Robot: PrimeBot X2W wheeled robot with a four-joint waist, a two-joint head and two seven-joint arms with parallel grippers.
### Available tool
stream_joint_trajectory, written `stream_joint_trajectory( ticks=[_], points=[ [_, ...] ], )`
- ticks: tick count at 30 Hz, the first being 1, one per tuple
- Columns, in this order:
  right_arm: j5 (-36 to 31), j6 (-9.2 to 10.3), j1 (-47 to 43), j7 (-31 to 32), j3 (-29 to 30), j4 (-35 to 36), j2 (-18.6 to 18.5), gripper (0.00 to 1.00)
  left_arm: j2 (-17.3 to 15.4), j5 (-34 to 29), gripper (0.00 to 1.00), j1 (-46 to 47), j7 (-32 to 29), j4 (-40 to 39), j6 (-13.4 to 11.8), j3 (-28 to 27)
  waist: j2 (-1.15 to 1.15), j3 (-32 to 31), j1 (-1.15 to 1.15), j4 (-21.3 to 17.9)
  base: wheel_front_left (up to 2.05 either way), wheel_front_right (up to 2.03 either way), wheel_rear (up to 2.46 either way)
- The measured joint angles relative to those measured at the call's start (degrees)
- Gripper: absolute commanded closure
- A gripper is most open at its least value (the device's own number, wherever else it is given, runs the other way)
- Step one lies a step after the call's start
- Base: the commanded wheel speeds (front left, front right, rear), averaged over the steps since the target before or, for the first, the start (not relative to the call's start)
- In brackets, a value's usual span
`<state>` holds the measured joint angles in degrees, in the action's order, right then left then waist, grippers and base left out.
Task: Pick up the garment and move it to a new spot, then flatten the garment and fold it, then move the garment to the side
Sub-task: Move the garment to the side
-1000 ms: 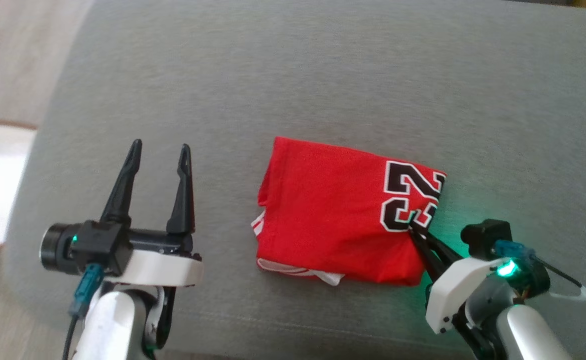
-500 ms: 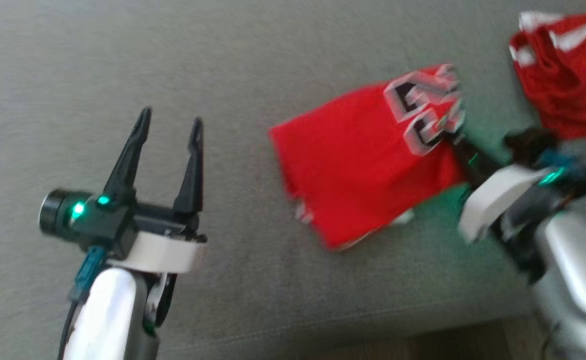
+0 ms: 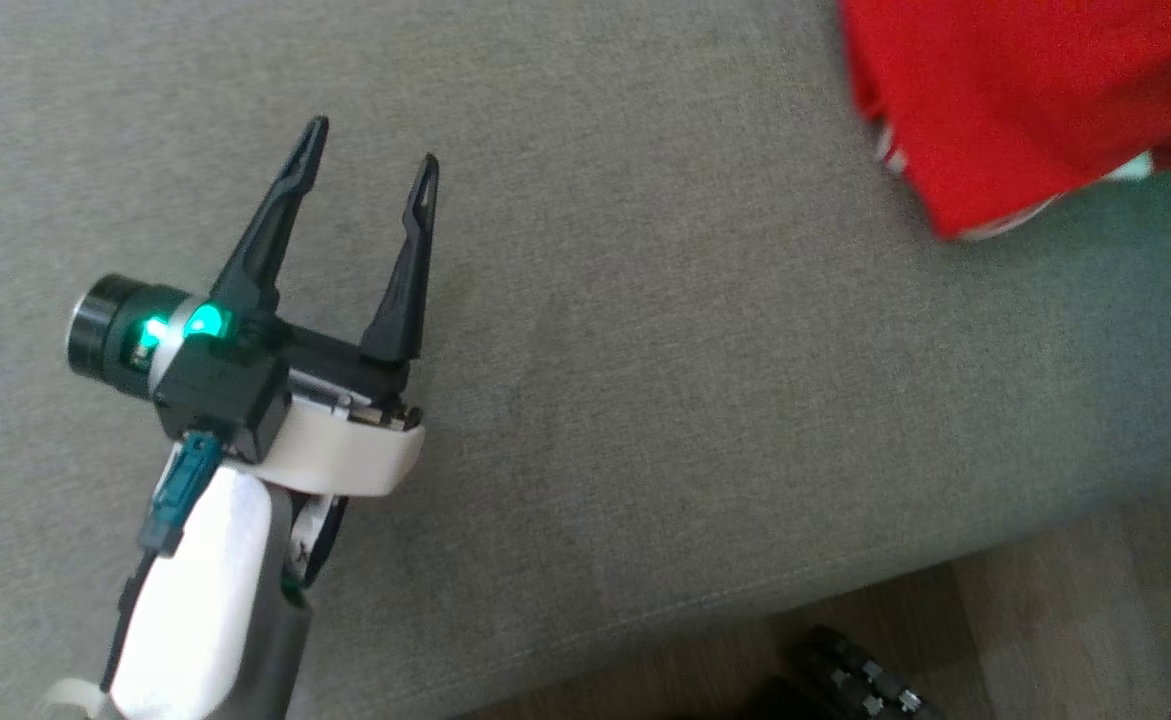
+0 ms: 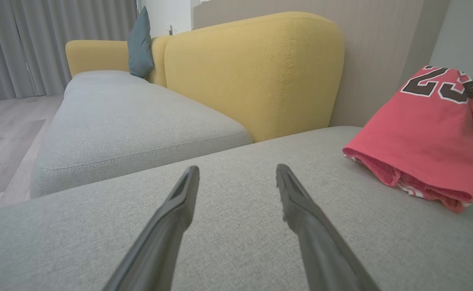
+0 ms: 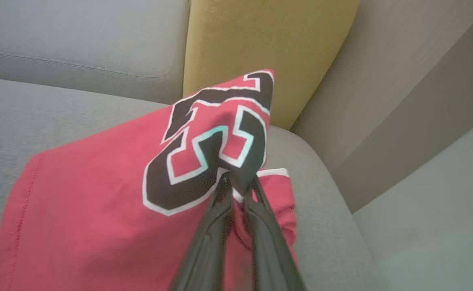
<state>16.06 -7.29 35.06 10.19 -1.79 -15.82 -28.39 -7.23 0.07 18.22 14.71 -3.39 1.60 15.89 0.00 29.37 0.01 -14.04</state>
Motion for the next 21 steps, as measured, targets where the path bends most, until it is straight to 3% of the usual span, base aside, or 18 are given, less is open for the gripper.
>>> stream_joint_trajectory(
  ticks=[10,15,16,17,18,19,21],
  points=[
    [-0.05,0.00,1.97,3.02,7.02,2.34,-3.00,1.00,-0.67,-0.49,0.00,2.97,0.01,-0.59,0.51,0.59,0.00,3.86,-0.01,-1.54,0.00,0.00,0.00],
    [-1.70,0.00,4.46,3.57,12.29,-0.22,-2.90,1.00,-0.89,-0.49,0.00,5.14,0.01,-0.63,1.00,1.72,0.00,6.92,-0.01,-1.23,0.00,0.00,0.00],
    [-1.94,0.00,4.70,3.96,13.33,-1.27,-2.65,0.95,-0.90,-0.49,0.00,5.56,0.01,-0.54,1.01,1.81,0.00,7.41,0.00,-1.07,0.00,0.00,0.00],
    [-2.10,0.00,4.85,3.92,14.17,-2.34,-2.30,0.73,-0.90,-0.48,0.00,5.91,0.01,-0.43,1.01,1.86,0.00,7.82,0.00,-0.86,0.00,0.00,0.00],
    [-2.71,0.00,4.91,3.80,15.24,-3.46,-1.76,0.22,-0.89,-0.47,0.00,6.16,0.01,-0.15,1.01,1.89,0.00,8.12,0.00,-0.56,0.00,0.00,0.00],
    [-3.23,0.00,4.94,3.57,16.29,-4.57,-1.05,0.00,-0.87,-0.47,0.00,6.34,0.01,0.11,1.01,1.89,0.00,8.31,0.00,-0.18,0.00,0.00,0.00],
    [-3.98,0.00,4.91,2.76,17.67,-6.20,0.09,0.00,-0.69,-0.32,0.00,6.63,0.01,0.27,1.00,1.92,0.00,8.46,-0.01,0.55,0.00,0.00,0.00]
  ],
)
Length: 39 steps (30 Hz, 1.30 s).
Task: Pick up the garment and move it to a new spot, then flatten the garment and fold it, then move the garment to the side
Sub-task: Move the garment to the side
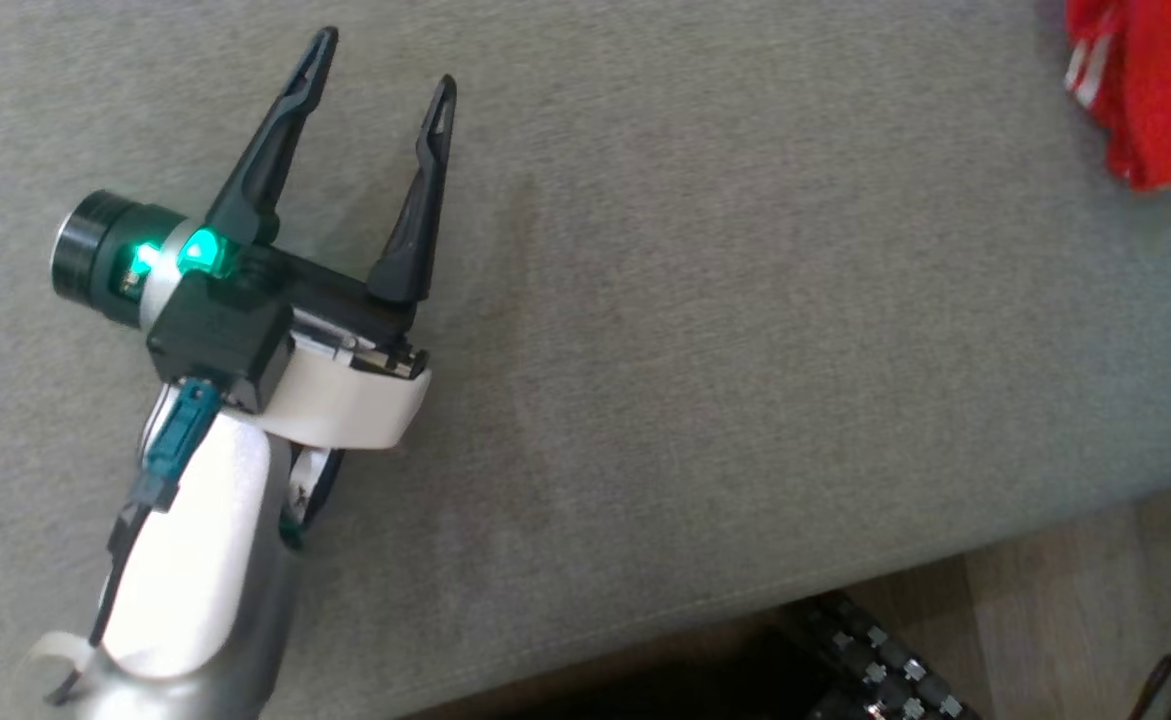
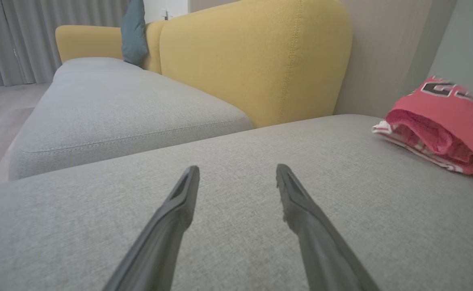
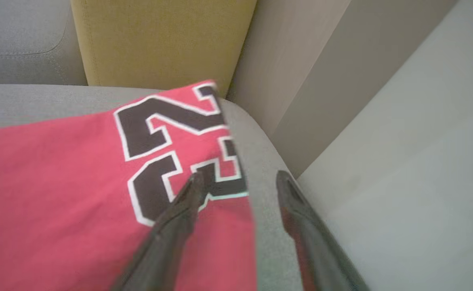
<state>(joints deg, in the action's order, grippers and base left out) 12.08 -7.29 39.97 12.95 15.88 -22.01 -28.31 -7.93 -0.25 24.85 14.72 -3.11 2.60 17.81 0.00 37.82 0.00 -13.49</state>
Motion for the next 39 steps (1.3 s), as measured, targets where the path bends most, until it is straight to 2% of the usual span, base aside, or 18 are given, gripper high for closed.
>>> stream_joint_trajectory(
  ticks=[7,11,17,19,20,26,30,39],
  points=[
    [-3.14,0.00,-1.60,-4.79,5.23,-2.07,4.11,0.00,0.52,1.52,0.00,-0.20,0.00,0.31,-0.60,-0.15,0.00,-2.03,0.00,1.73,0.00,0.00,0.00],
    [-5.11,0.00,-6.62,-9.35,7.17,2.09,8.87,0.00,1.04,2.44,0.00,-2.43,0.00,1.12,-1.45,-0.38,0.00,-4.85,-0.01,2.72,0.00,0.00,0.00],
    [-6.78,0.00,-19.12,-15.49,4.03,11.25,18.86,0.00,1.56,4.72,0.00,-9.03,0.00,3.00,-3.64,-2.72,0.00,-10.75,-0.01,4.61,0.00,0.00,0.00],
    [-7.27,0.00,-23.02,-16.78,1.46,13.85,22.10,0.00,1.88,5.55,0.00,-10.67,-0.01,3.56,-4.21,-4.00,0.00,-12.86,-0.01,5.42,0.00,0.00,0.00],
    [-7.38,0.00,-26.26,-17.71,-1.67,15.88,24.24,0.00,2.11,6.46,0.00,-12.28,-0.01,4.15,-4.72,-5.21,0.00,-14.96,-0.01,6.35,0.00,0.00,0.00],
    [-5.99,0.00,-30.21,-20.06,-10.79,19.58,25.37,0.00,2.65,8.50,0.00,-16.09,-0.01,7.44,-5.70,-8.31,0.00,-19.92,-0.01,10.13,0.00,0.00,0.00],
    [-4.13,0.00,-31.55,-21.39,-14.75,20.84,25.66,0.00,2.57,9.18,0.00,-17.66,-0.01,8.92,-6.23,-10.81,0.00,-22.85,-0.01,12.35,0.00,0.00,0.00],
    [-3.34,0.00,-38.04,-20.36,-15.17,21.35,25.66,0.00,2.38,9.59,0.00,-22.78,-0.01,10.58,-6.62,-11.58,0.00,-28.56,-0.01,14.09,0.00,0.00,0.00]
  ],
)
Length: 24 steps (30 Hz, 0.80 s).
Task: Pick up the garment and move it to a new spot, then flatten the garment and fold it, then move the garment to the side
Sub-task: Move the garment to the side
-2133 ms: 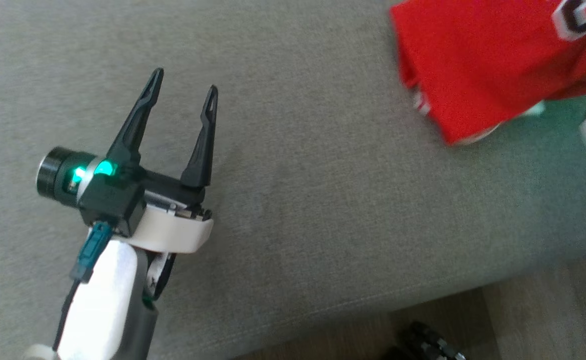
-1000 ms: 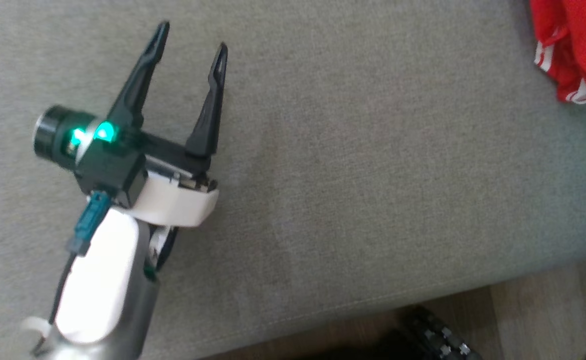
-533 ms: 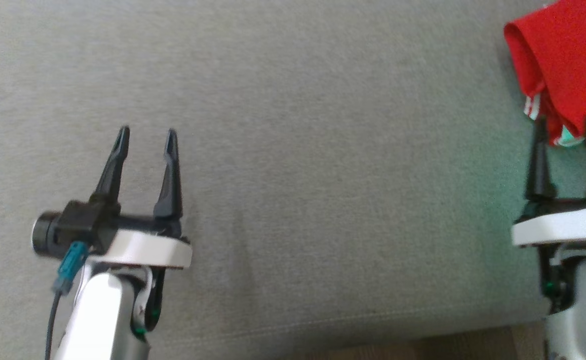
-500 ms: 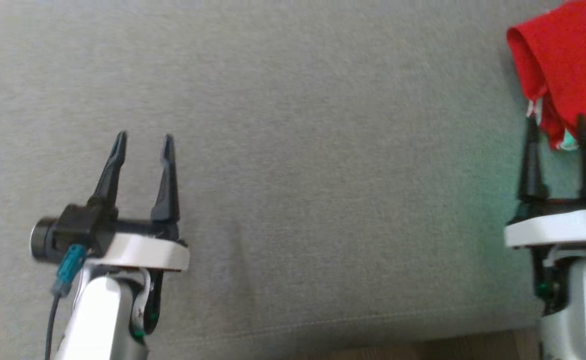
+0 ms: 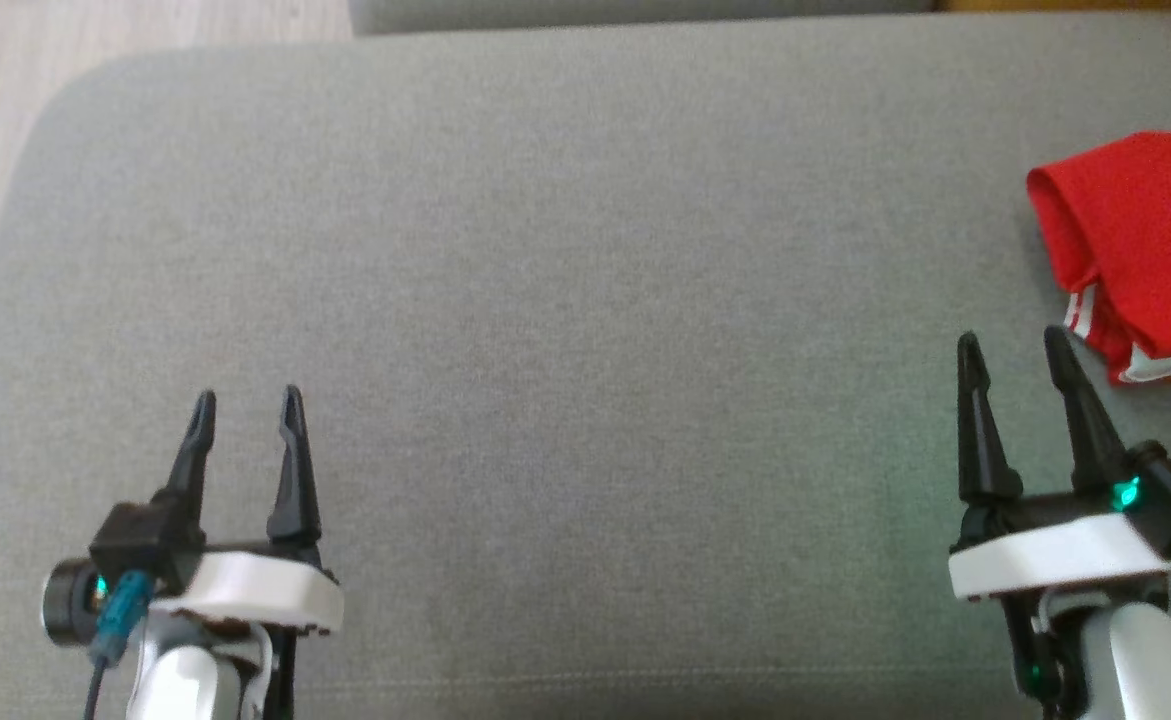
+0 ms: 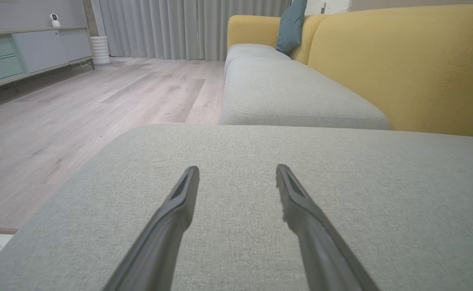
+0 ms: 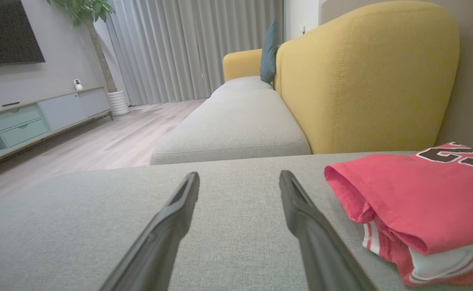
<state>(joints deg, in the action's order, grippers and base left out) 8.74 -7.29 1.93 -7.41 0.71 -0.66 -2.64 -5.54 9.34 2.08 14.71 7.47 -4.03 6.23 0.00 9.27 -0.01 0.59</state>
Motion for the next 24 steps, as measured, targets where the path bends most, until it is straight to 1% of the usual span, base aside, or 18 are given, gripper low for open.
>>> stream_joint_trajectory(
  ticks=[8,14,24],
  points=[
    [-0.67,0.00,-5.39,2.27,0.01,1.27,0.02,0.00,-0.14,-0.03,0.00,-4.12,-0.01,1.20,0.46,0.69,0.00,-5.37,0.00,-0.01,0.00,0.00,0.00],
    [-0.67,0.00,-8.80,3.55,0.65,1.69,0.07,0.00,-1.04,-0.03,0.00,-6.76,-0.59,1.78,0.92,1.80,0.00,-8.86,0.00,0.02,0.00,0.00,0.00],
    [-0.66,0.00,-11.20,4.49,1.15,2.74,0.10,0.00,-1.71,-0.03,0.00,-8.08,-1.58,1.85,0.93,2.30,0.00,-11.16,0.00,-0.06,0.00,0.00,0.00]
  ],
)
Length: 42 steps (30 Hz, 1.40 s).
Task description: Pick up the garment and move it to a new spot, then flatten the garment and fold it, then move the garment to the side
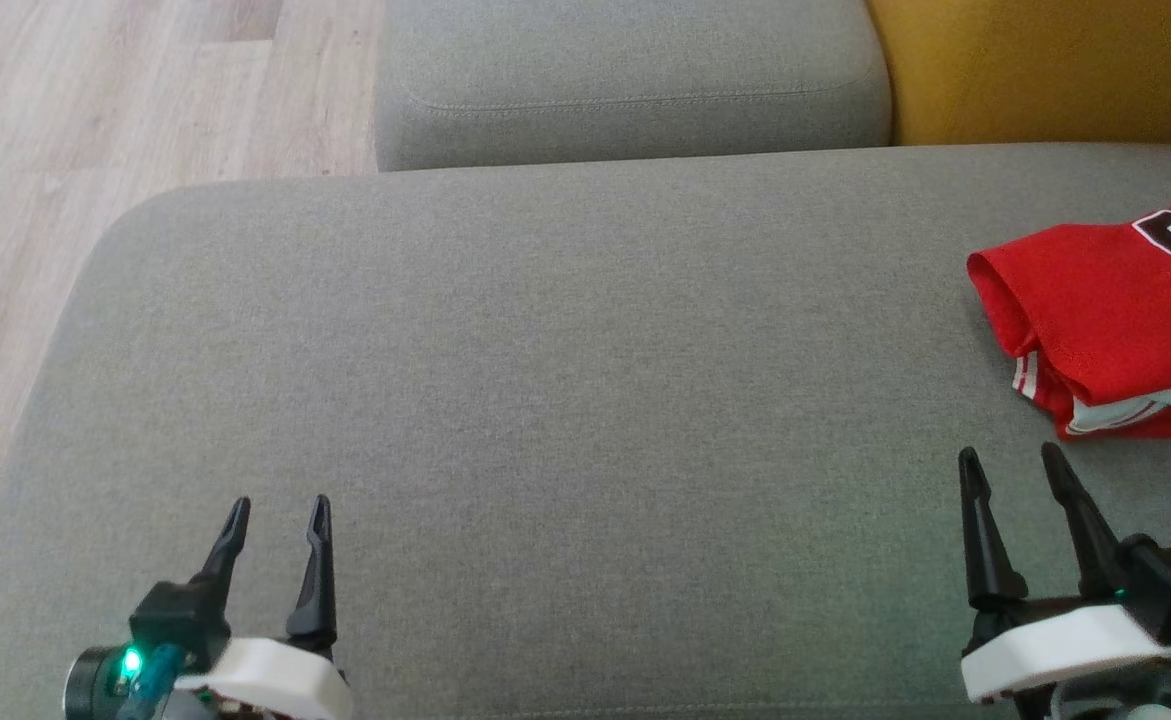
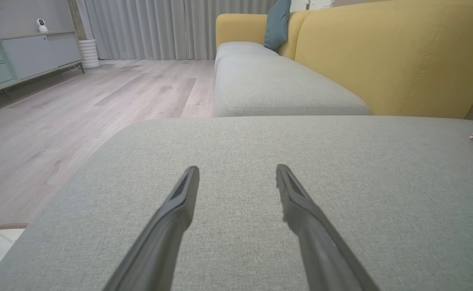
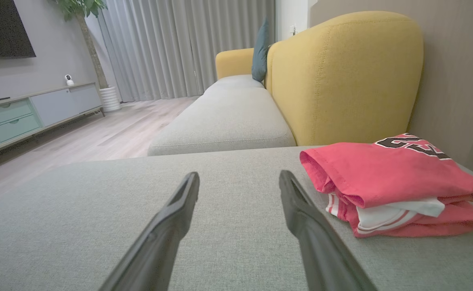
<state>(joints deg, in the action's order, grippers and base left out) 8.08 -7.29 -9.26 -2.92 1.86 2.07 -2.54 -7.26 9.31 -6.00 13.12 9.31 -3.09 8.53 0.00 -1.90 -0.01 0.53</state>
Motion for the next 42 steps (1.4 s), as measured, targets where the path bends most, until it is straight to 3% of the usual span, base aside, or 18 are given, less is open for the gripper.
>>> stream_joint_trajectory(
  ticks=[31,32,42],
  points=[
    [0.14,0.00,-0.77,2.27,0.13,1.68,0.02,0.00,-0.94,0.01,0.00,0.05,-0.83,-0.09,-1.93,1.70,0.00,0.73,0.00,0.40,0.00,0.00,0.00],
    [0.44,0.00,-0.77,2.27,0.09,1.68,0.02,1.00,-1.02,-0.02,1.00,0.07,-0.65,-0.15,-1.93,1.83,0.00,0.77,0.00,0.50,0.00,0.00,0.00],
    [4.24,0.00,-1.96,2.27,-0.10,-2.87,0.05,1.00,0.02,3.50,1.00,-1.88,-1.33,3.85,-1.38,1.79,0.00,0.89,0.01,0.51,0.00,0.00,0.00]
  ],
)
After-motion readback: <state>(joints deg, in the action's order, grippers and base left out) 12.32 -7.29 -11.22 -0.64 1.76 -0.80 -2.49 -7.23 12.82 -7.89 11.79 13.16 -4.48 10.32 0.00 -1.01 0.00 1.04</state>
